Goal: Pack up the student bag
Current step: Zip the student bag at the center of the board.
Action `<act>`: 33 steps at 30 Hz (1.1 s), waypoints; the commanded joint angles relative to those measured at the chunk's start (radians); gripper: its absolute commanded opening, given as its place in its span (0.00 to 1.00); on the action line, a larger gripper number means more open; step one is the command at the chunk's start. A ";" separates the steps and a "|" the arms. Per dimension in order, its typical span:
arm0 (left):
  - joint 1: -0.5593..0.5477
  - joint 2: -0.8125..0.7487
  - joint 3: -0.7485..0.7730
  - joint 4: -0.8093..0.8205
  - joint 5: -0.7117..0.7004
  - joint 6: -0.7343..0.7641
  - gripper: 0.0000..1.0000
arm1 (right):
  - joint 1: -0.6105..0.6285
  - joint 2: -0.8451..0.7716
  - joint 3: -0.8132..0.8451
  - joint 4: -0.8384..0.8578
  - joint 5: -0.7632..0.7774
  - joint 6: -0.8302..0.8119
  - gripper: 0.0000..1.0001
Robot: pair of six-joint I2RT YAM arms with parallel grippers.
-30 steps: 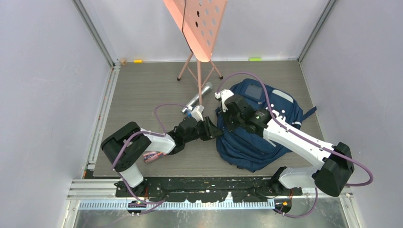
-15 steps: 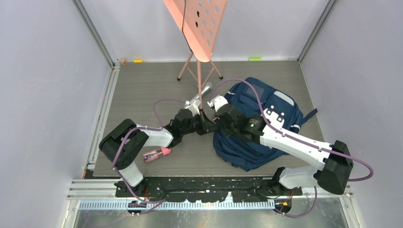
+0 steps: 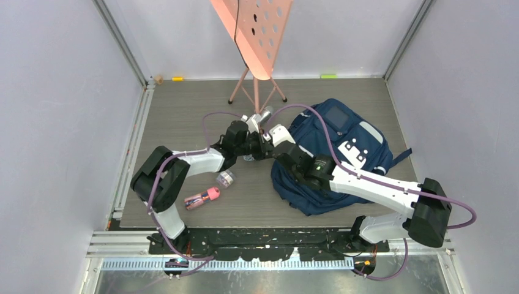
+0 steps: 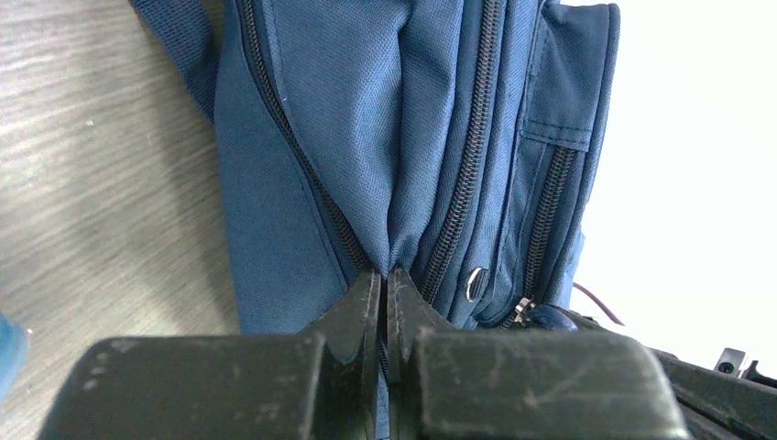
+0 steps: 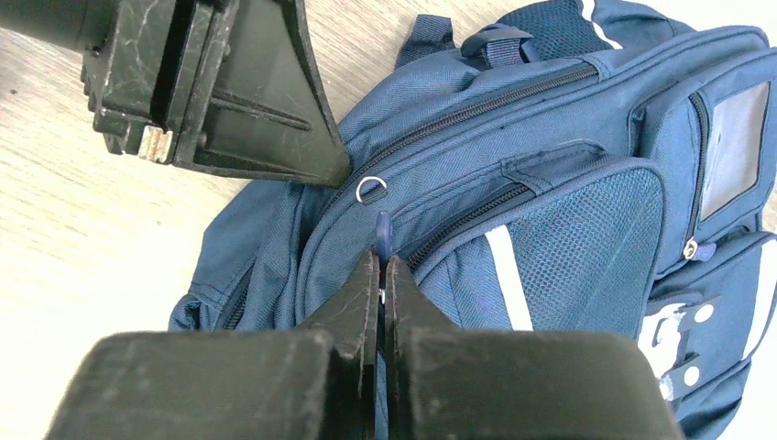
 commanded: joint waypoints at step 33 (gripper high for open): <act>-0.041 -0.041 -0.083 0.361 -0.091 0.170 0.35 | -0.002 -0.029 0.082 -0.086 0.100 0.266 0.01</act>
